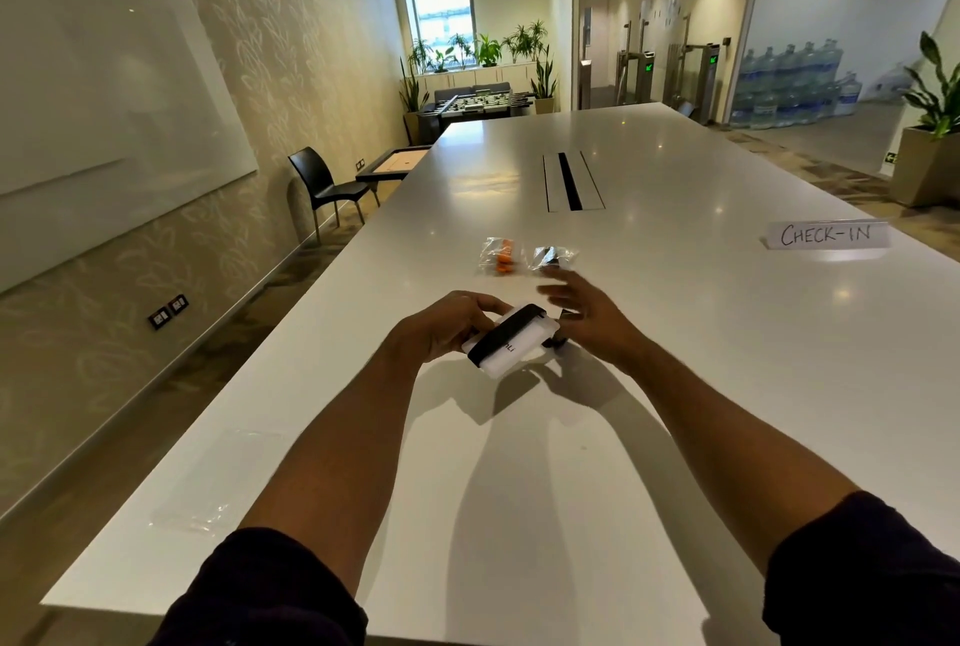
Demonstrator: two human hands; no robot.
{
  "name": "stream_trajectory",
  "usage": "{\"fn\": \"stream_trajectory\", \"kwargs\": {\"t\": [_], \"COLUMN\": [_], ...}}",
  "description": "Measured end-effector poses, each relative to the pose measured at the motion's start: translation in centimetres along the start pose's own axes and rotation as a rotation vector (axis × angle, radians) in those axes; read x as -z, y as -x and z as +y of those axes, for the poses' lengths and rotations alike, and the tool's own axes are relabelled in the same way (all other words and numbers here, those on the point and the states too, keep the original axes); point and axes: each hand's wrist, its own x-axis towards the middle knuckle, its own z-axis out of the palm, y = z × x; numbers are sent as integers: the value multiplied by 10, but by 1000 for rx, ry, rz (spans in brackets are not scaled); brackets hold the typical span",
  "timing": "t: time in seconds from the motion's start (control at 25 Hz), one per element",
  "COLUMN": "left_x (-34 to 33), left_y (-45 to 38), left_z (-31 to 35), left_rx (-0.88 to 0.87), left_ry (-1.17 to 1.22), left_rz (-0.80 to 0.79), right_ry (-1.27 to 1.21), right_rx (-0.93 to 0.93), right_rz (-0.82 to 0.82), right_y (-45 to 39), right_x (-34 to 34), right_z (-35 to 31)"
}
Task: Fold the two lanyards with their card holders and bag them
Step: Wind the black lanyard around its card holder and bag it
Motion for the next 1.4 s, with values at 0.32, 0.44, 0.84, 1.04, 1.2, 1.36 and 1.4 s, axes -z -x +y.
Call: {"fn": "stream_trajectory", "kwargs": {"t": [0.32,0.44,0.84,1.04,1.2,1.36,1.4], "left_x": [0,3,1,-1,2,3,2], "left_y": [-4,-1,7,5,3,3,2], "left_z": [5,5,9,1,-6,-8,-7], "left_rx": [33,31,-28,-67,-113,-158,-178], "left_ry": [-22,-10,113,166,221,284,284], "left_rz": [57,53,-99,-145,-124,-117,-94], "right_ry": [-87,-8,208,173,80,-57,-78], "right_rx": [-26,15,65,113,46,10,-5], "right_rz": [-245,-223,247,458,433,365,345], "right_y": [-6,-7,0,2,3,9,10], "right_x": [-5,-5,-14,-23,-27,-39,-44], "right_z": [4,6,16,13,8,8,8]}}
